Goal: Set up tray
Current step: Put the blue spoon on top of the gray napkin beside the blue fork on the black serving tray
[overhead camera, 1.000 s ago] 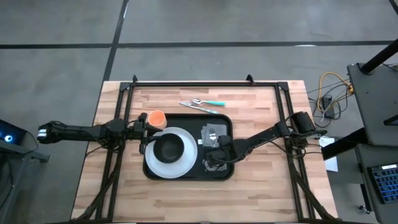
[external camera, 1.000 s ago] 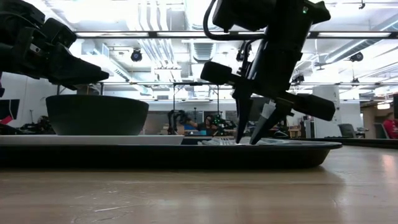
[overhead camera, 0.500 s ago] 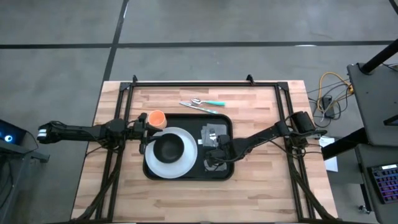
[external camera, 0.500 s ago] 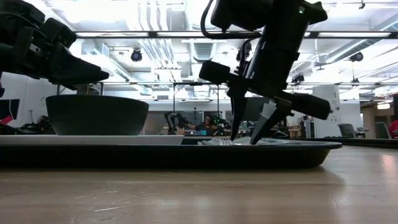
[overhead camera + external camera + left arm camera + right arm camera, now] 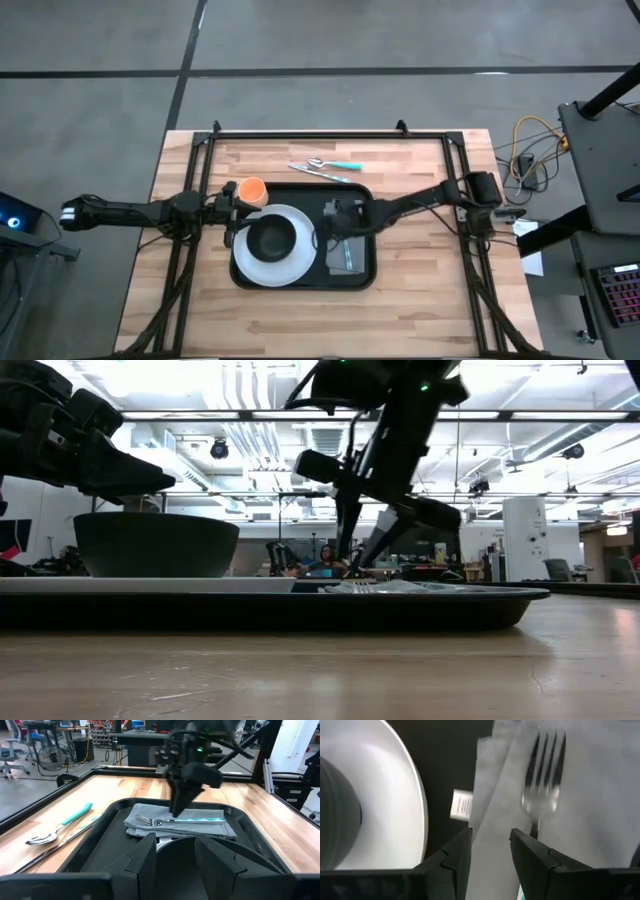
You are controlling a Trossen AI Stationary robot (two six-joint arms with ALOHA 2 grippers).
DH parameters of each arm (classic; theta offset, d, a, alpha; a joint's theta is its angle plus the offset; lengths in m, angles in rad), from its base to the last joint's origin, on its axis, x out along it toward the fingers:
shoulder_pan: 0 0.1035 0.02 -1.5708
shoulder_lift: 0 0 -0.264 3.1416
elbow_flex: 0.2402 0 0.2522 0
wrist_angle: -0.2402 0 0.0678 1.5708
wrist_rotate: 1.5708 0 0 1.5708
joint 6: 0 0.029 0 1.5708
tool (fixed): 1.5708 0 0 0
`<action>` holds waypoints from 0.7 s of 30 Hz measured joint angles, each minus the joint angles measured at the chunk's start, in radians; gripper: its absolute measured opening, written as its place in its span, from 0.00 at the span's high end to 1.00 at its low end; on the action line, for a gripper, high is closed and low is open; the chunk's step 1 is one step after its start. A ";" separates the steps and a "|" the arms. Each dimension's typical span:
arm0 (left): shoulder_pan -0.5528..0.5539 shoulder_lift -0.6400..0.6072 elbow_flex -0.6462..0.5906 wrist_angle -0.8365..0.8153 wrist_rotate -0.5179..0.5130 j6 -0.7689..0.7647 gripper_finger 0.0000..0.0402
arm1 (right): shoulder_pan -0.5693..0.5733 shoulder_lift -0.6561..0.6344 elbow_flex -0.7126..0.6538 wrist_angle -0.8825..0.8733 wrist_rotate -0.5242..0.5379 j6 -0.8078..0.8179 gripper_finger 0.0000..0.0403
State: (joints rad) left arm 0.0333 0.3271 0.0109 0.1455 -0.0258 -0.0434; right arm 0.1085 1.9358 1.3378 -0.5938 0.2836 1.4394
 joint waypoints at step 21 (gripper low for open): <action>0.000 0.000 0.000 0.000 0.000 0.000 0.71 | -0.377 -0.003 0.017 0.006 -0.215 -0.686 0.62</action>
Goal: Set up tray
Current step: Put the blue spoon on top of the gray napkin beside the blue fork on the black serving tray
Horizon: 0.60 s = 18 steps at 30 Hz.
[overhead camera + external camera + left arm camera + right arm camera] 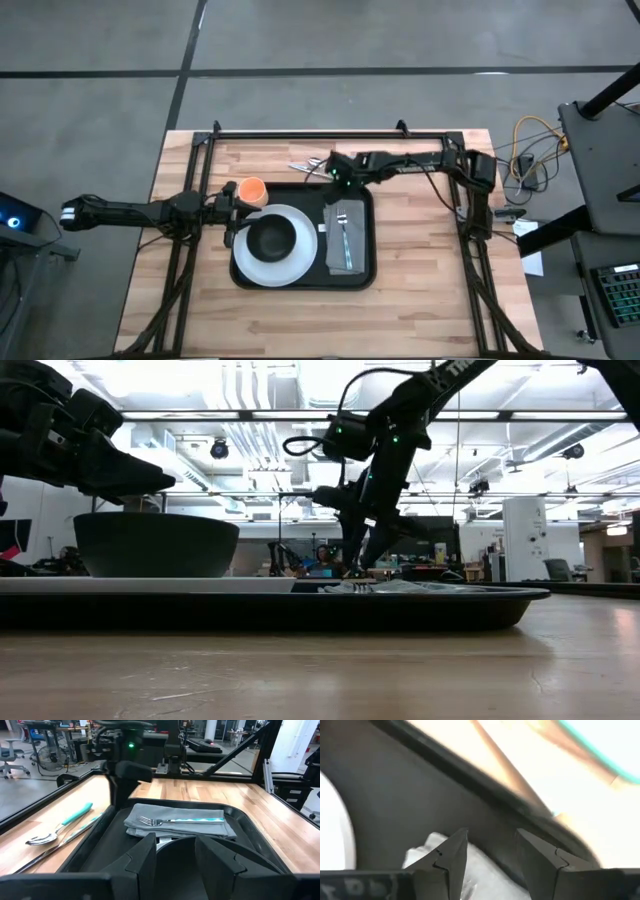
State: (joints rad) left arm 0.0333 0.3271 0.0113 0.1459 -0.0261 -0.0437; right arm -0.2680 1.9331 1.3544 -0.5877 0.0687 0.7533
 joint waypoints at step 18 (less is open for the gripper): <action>0.000 0.000 0.000 0.000 0.000 0.000 0.71 | -0.228 0.000 0.099 -0.003 -0.159 -0.534 0.63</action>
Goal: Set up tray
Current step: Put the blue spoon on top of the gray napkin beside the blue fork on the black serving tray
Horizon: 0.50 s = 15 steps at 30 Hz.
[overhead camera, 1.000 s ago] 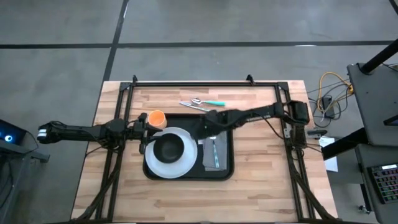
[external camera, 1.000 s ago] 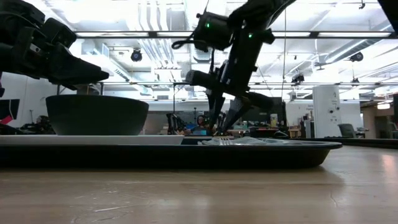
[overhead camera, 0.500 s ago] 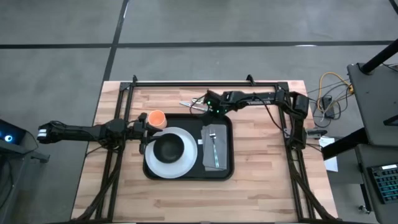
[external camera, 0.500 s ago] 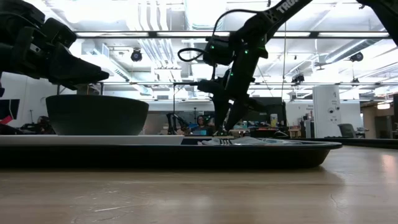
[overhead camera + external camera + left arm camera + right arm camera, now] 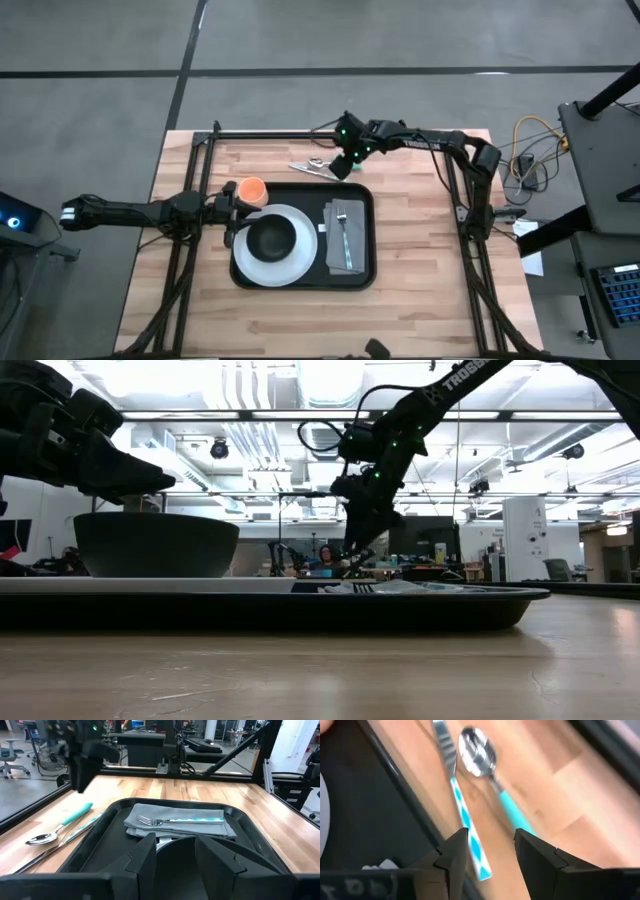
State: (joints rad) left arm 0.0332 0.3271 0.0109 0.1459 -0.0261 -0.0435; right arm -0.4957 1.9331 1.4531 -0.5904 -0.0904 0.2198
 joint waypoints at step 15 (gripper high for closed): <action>0.000 0.000 0.000 0.000 0.000 0.000 0.71 | 0.003 0.000 0.082 -0.077 0.000 -0.230 0.61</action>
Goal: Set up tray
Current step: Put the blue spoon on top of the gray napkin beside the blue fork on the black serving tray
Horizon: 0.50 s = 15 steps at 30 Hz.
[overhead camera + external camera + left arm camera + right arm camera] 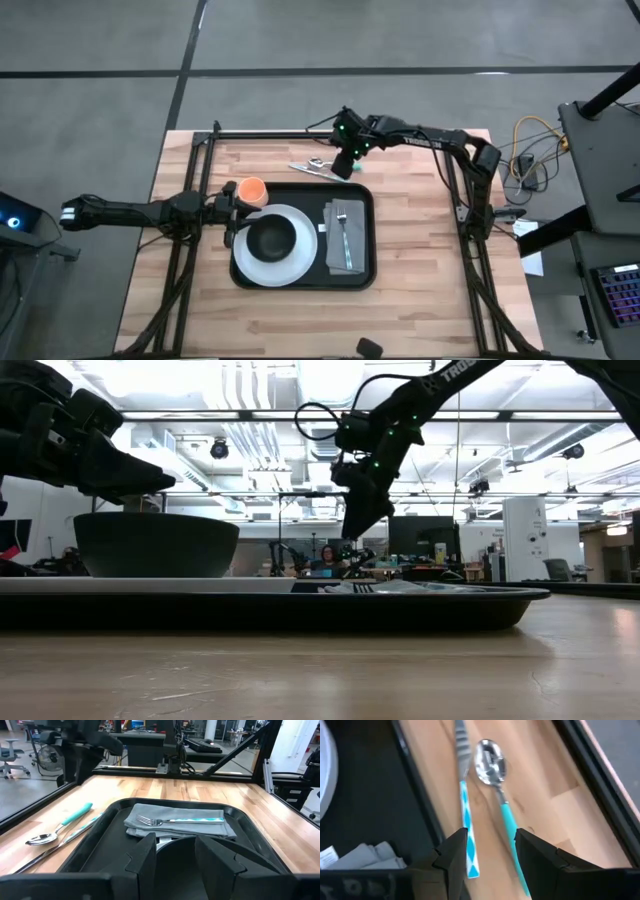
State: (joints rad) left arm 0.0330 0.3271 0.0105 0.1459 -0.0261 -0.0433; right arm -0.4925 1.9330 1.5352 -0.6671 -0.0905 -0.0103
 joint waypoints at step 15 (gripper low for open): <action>0.000 0.000 0.000 0.000 0.000 0.000 0.71 | 0.050 0.146 0.006 0.079 -0.065 -0.065 0.61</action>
State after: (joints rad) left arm 0.0333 0.3267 0.0106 0.1459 -0.0261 -0.0436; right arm -0.4423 2.0786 1.5416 -0.5881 -0.1558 -0.0755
